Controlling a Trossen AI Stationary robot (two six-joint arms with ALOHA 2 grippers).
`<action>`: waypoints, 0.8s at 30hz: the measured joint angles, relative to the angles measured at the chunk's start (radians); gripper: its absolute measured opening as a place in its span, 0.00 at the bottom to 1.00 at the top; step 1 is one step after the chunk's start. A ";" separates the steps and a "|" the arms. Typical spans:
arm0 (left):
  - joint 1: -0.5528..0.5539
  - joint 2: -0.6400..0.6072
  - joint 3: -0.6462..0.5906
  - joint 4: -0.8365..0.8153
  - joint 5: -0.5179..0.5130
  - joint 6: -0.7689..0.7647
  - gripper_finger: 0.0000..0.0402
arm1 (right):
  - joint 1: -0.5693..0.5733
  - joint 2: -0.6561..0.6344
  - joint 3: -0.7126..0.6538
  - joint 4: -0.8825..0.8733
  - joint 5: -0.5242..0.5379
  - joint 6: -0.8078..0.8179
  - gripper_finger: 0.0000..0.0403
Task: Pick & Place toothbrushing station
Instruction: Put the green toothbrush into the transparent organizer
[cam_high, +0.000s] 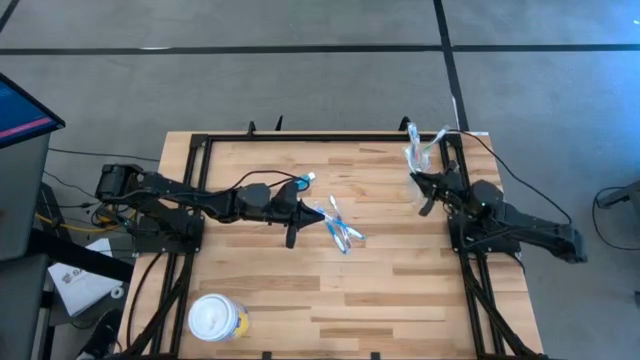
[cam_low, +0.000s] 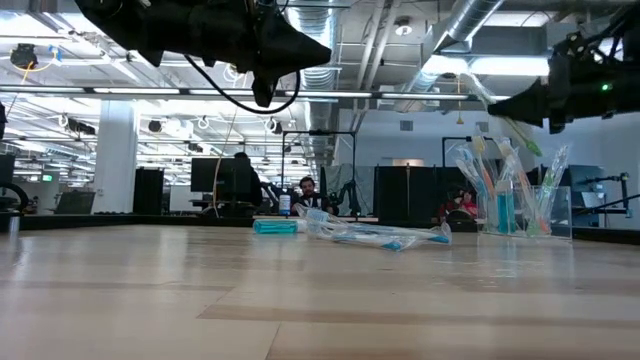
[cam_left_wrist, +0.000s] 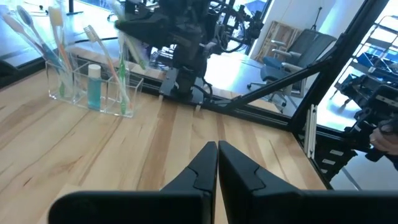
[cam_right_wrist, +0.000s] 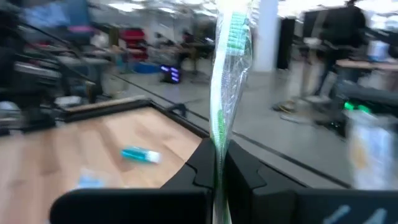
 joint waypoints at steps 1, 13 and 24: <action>0.000 0.000 0.000 0.003 0.000 0.000 0.02 | -0.022 0.000 0.000 -0.012 0.001 0.006 0.01; 0.000 0.000 0.000 0.016 0.000 0.000 0.02 | -0.217 0.092 -0.008 -0.004 -0.053 0.035 0.01; 0.000 0.000 0.000 0.020 0.000 0.000 0.02 | -0.272 0.194 -0.008 -0.007 -0.073 0.054 0.03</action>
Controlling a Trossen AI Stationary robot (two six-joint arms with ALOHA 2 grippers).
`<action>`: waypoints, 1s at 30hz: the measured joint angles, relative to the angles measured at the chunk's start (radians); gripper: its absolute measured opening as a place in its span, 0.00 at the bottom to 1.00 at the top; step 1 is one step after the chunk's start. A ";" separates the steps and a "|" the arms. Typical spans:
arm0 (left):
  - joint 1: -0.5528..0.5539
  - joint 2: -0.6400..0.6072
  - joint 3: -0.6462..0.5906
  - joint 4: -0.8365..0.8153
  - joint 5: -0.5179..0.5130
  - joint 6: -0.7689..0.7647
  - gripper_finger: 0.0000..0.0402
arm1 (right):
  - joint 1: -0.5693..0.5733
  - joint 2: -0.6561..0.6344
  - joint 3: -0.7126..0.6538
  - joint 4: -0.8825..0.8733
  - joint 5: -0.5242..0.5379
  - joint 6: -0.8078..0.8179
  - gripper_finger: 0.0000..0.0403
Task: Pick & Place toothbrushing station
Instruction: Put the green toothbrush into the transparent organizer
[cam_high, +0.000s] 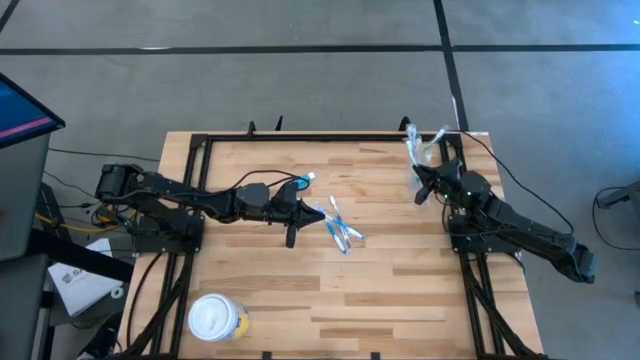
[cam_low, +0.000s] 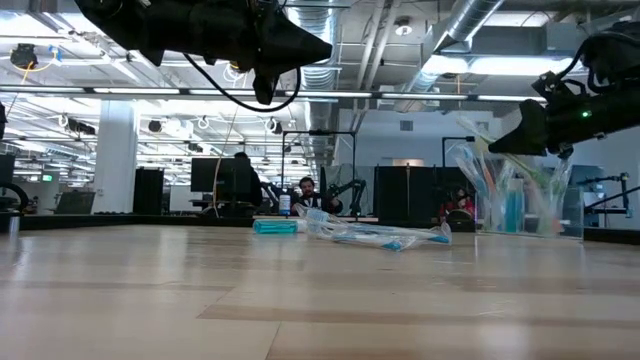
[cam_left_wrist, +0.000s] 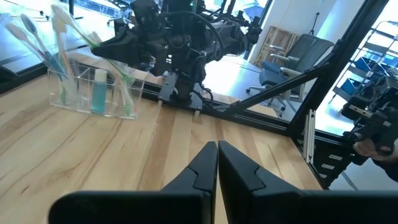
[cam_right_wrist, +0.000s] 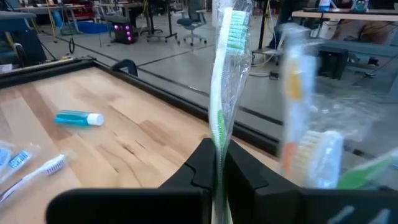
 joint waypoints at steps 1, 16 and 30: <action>0.000 0.000 0.000 0.000 0.000 0.000 0.02 | 0.002 0.000 0.000 0.002 -0.001 0.000 0.03; 0.000 0.000 0.000 0.000 0.000 0.000 0.02 | 0.117 -0.001 -0.003 0.015 -0.009 -0.008 0.02; -0.019 0.000 0.000 -0.004 0.000 0.003 0.02 | 0.444 -0.077 -0.002 0.251 0.308 -0.159 0.01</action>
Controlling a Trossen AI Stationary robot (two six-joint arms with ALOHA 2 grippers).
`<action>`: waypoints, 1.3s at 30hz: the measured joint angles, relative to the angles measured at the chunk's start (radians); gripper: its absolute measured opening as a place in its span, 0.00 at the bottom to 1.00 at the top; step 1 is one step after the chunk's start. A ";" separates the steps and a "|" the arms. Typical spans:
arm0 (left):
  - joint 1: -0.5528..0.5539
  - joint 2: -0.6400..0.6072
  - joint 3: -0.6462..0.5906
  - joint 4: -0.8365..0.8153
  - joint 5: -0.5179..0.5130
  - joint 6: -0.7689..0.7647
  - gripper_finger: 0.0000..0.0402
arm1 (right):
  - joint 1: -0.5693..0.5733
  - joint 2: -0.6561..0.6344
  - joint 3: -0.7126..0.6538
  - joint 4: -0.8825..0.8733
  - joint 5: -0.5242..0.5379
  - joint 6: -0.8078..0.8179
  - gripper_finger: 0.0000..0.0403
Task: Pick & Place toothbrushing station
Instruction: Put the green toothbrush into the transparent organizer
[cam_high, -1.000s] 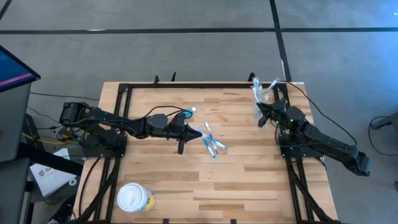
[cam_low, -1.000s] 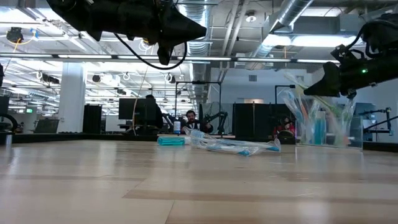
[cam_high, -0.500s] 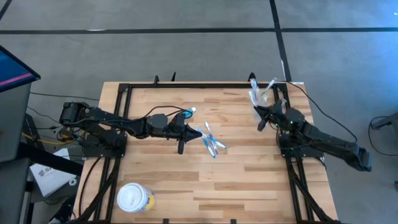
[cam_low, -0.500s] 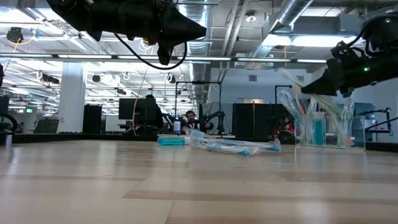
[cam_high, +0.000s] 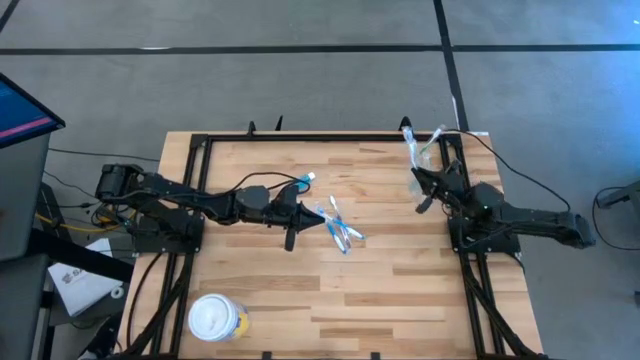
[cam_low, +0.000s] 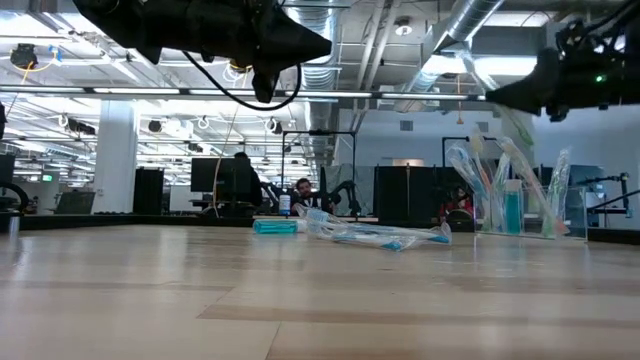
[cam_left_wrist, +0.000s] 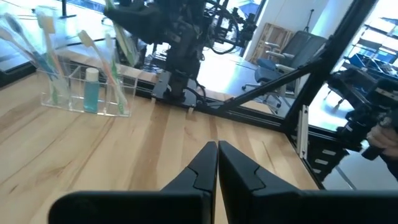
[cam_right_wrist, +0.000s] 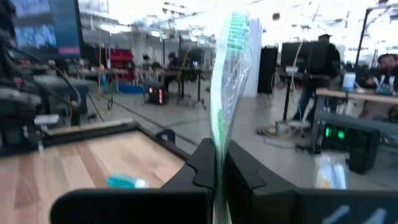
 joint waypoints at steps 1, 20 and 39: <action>0.000 0.000 0.000 0.002 0.001 0.000 0.02 | 0.022 -0.007 0.000 0.012 0.019 -0.010 0.01; 0.084 0.279 0.103 0.464 0.007 0.109 0.02 | 0.259 -0.042 0.001 0.136 0.006 -0.045 0.01; 0.120 0.539 0.506 0.488 0.158 0.128 0.08 | 0.386 0.236 0.001 0.441 -0.017 -0.086 0.01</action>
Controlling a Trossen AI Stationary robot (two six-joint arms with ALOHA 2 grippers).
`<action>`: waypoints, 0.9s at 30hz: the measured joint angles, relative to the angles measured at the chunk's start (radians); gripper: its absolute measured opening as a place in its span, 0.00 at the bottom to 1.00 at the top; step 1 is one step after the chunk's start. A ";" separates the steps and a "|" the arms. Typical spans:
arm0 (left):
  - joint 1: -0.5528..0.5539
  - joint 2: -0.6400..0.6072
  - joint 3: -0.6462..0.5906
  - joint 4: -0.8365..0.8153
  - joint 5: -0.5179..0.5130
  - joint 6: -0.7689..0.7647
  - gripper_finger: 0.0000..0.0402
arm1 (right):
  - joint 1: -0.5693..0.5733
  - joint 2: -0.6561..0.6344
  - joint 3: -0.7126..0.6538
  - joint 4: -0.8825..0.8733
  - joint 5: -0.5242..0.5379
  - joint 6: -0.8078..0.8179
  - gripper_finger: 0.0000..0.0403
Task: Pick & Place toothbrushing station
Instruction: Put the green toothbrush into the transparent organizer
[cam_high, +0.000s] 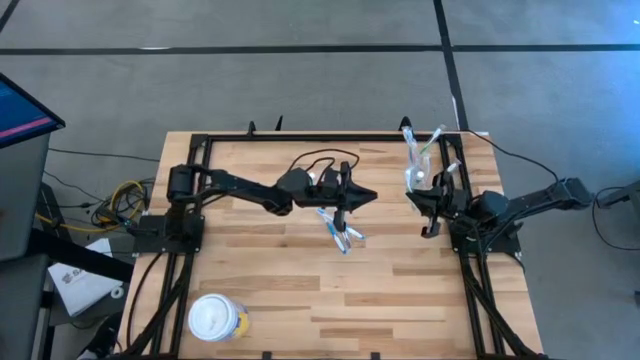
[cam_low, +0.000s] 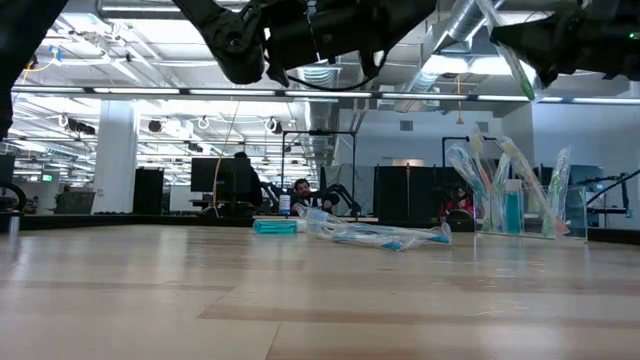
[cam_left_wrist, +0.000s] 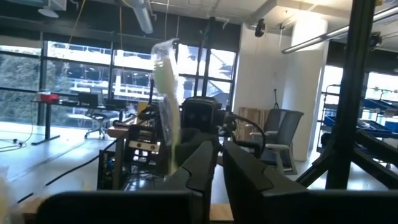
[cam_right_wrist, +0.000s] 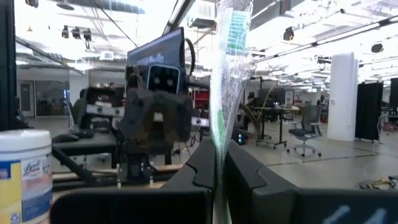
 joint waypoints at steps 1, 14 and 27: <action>0.000 0.001 0.003 0.000 0.000 0.000 0.10 | 0.000 0.016 0.000 0.023 -0.004 -0.001 0.02; 0.002 0.004 0.009 0.000 -0.062 -0.001 0.25 | -0.010 0.262 0.080 0.146 -0.048 -0.014 0.02; -0.014 0.003 0.044 -0.001 -0.037 0.005 0.25 | -0.031 0.509 0.155 0.275 -0.075 -0.024 0.02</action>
